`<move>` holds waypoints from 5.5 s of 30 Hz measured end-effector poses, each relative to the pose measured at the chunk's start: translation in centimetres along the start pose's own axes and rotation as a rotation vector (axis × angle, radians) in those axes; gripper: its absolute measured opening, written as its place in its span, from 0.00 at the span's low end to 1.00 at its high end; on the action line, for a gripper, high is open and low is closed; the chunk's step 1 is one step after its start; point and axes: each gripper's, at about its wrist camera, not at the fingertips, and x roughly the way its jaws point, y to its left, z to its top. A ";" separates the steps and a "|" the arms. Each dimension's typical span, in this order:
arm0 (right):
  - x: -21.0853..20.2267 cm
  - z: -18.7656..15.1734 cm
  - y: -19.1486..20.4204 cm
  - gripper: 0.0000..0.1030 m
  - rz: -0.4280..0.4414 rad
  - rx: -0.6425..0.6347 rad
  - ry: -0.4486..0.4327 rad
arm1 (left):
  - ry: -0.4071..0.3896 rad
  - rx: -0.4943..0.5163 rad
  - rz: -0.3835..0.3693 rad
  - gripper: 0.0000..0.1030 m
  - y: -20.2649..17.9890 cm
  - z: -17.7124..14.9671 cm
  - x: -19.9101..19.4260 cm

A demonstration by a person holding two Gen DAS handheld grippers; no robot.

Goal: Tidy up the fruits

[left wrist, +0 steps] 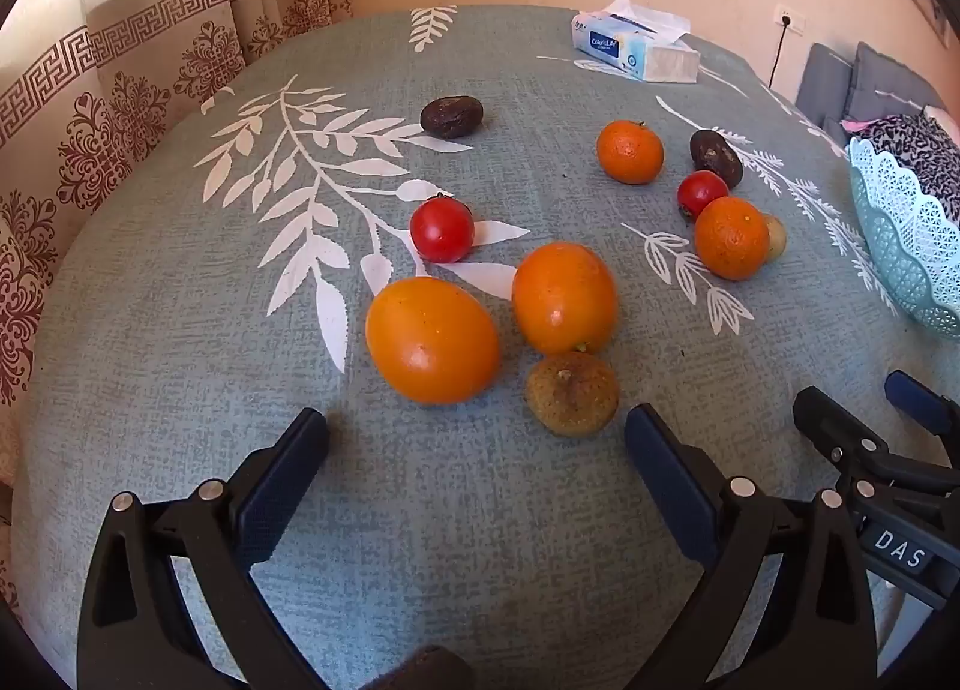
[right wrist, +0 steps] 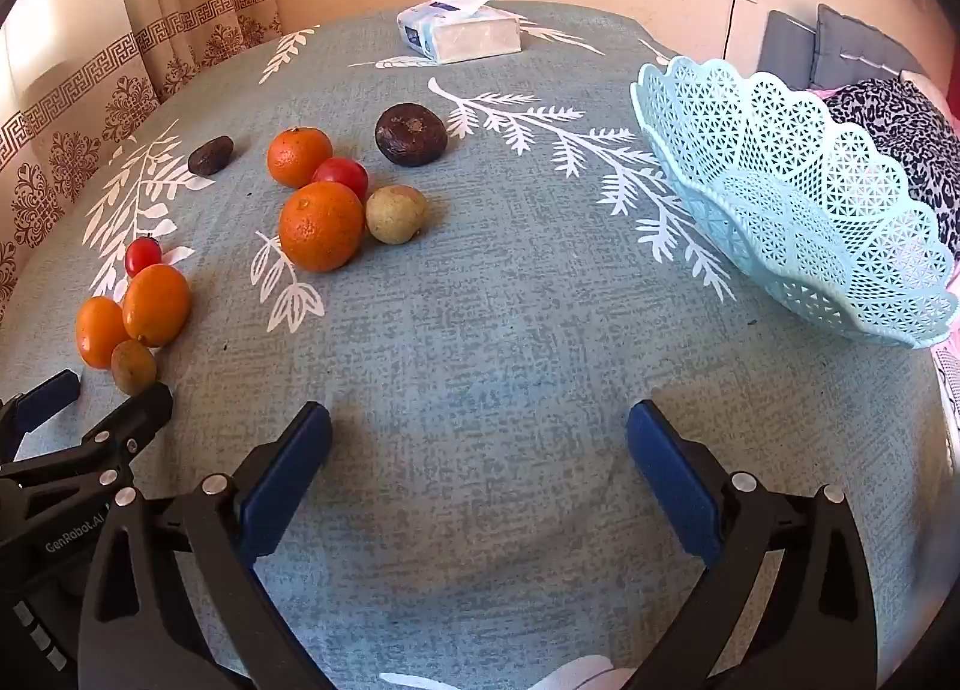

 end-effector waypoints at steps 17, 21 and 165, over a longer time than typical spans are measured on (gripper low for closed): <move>0.0 0.0 0.0 0.97 -0.003 -0.002 -0.001 | 0.002 -0.001 0.006 0.95 0.2 0.0 0.0; 0.1 0.0 0.0 0.98 -0.003 -0.002 -0.002 | 0.004 -0.004 0.010 0.95 0.2 -0.1 -0.1; -0.9 2.0 10.4 0.27 0.416 -0.308 0.022 | -0.120 -0.054 -0.119 0.41 6.1 2.5 -4.6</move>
